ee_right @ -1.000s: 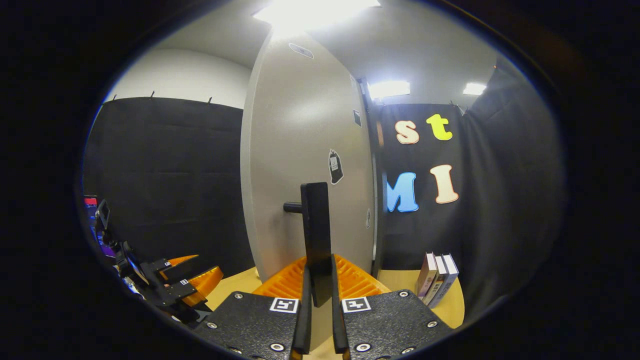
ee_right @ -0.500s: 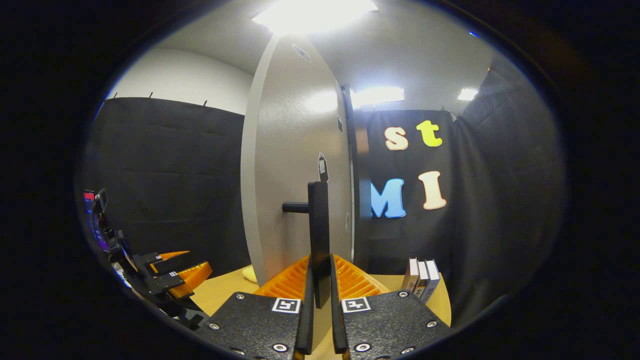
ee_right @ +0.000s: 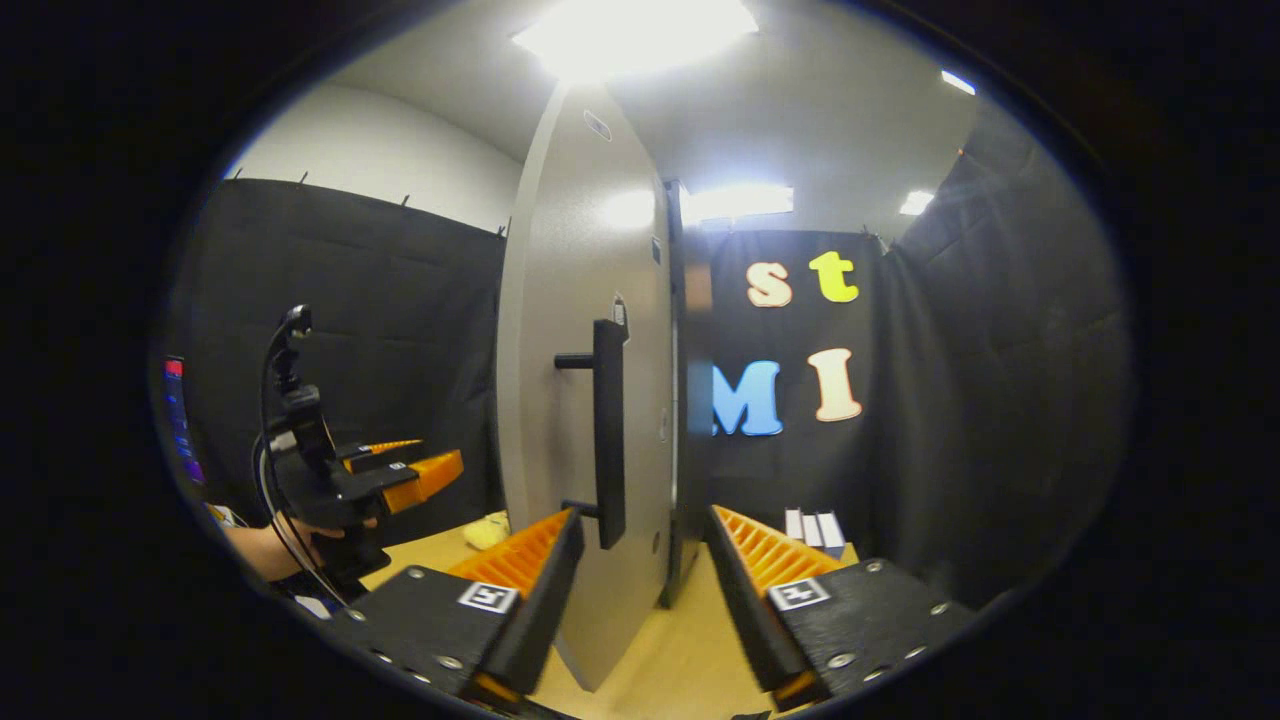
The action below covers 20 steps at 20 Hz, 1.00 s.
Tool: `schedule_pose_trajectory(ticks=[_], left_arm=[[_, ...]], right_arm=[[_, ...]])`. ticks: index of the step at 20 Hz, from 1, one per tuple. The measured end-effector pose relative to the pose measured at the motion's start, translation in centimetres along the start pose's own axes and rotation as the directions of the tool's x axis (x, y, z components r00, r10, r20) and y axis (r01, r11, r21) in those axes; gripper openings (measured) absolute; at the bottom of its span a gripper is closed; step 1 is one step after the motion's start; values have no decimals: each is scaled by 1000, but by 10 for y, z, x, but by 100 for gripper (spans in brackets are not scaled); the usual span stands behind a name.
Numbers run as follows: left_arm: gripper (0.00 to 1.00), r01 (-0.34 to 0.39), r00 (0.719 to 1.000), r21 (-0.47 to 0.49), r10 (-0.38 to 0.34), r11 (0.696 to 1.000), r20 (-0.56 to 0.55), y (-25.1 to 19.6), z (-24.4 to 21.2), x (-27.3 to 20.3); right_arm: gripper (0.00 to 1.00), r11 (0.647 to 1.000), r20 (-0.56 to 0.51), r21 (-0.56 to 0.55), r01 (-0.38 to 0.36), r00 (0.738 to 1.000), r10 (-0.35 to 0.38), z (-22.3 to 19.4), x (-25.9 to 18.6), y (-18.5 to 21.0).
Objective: Open the cabinet door with the right hand, grasp the bottle in the cabinet with the left hand and place it on the coaster, then close the cabinet door with the right hand.
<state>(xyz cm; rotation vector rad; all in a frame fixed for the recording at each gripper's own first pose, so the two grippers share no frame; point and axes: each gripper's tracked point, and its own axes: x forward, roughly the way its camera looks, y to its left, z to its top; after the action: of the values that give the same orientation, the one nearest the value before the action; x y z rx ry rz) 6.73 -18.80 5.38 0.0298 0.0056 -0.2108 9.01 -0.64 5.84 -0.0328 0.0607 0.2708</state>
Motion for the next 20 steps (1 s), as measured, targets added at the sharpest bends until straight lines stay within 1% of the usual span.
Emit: schedule_pose_trajectory(ticks=[1, 3, 5, 8, 9, 10, 12, 14, 17, 20], left_arm=[[83, 13, 1000, -7, -13, 1000, 3, 0, 2, 15], [82, 47, 999, -9, -47, 999, 10, -1, 5, 49], [82, 78, 997, -9, -78, 997, 22, -2, 9, 78], [83, 131, 991, -23, -131, 991, 32, -9, 6, 121], [77, 153, 988, -31, -152, 988, 33, -12, 4, 134], [77, 175, 984, -38, -173, 984, 36, -17, 0, 150], [77, 203, 979, -46, -202, 978, 25, -22, -11, 180], [77, 220, 976, -48, -220, 974, 6, -24, -19, 197], [77, 225, 974, -48, -226, 973, -13, -25, -34, 226], [77, 235, 970, -58, -238, 970, -44, -27, -54, 259]], right_arm=[[97, 999, -8, -6, 43, 999, -43, -5, -1, -9], [97, 993, -26, 4, 117, 993, -117, -14, -4, -20], [97, 981, -39, 24, 191, 981, -190, -17, -7, -33], [97, 954, -58, 29, 297, 954, -295, -23, -10, -51], [97, 945, -62, 25, 327, 944, -325, -24, -12, -56], [97, 935, -67, 22, 353, 934, -351, -27, -12, -58], [97, 920, -77, 24, 391, 919, -388, -30, -12, -58], [98, 906, -89, 23, 422, 904, -418, -36, -13, -59], [98, 882, -116, 25, 470, 878, -465, -47, -14, -63], [98, 862, -140, 50, 505, 858, -494, -56, -9, -64]])
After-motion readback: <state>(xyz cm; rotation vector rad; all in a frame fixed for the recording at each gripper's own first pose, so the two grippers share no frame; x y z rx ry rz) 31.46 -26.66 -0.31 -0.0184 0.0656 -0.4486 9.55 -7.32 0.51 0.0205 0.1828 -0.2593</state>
